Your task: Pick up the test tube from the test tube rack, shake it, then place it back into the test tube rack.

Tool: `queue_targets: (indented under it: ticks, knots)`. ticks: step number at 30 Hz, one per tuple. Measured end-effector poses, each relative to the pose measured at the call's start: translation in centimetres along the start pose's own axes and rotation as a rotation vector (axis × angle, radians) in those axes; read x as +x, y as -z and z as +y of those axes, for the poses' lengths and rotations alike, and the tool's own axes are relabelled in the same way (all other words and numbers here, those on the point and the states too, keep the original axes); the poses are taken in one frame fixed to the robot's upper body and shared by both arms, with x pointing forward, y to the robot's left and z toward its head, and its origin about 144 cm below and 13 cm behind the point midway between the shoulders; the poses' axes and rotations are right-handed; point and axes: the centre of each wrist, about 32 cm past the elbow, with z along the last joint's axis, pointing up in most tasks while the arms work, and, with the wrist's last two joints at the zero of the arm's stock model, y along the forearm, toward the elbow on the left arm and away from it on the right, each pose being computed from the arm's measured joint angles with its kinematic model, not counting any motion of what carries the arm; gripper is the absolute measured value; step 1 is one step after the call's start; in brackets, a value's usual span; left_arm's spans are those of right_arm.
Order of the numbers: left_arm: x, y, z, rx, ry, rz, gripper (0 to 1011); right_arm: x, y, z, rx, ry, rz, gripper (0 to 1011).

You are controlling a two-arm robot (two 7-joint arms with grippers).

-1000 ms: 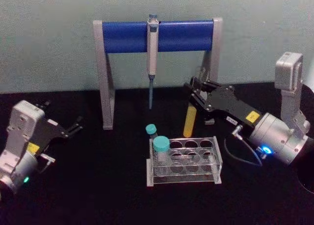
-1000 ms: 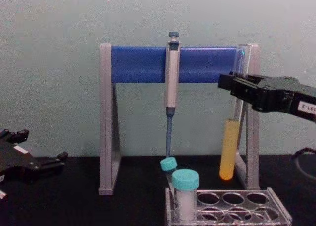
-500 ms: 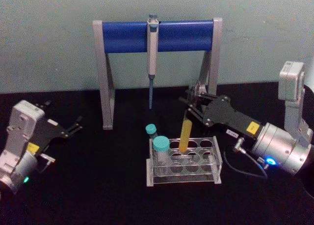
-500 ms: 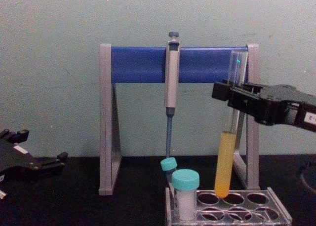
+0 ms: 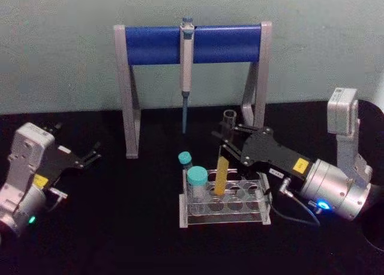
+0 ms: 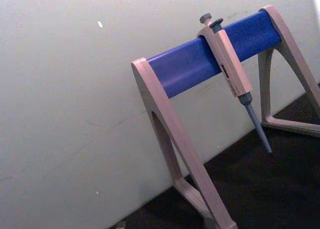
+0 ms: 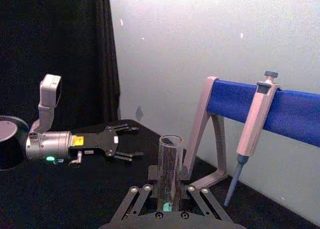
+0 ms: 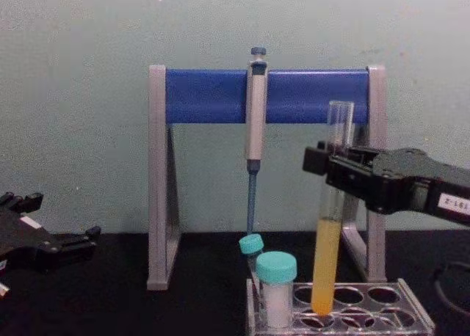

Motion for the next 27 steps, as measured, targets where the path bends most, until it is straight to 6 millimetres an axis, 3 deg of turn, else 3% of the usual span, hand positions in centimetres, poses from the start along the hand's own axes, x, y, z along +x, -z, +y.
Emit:
queue_targets:
  ticks: [27]
  knots:
    - [0.0, 0.0, 0.0, 0.000, 0.000, 0.000, 1001, -0.5, 2.6, 0.8, -0.064, 0.006, 0.017, 237]
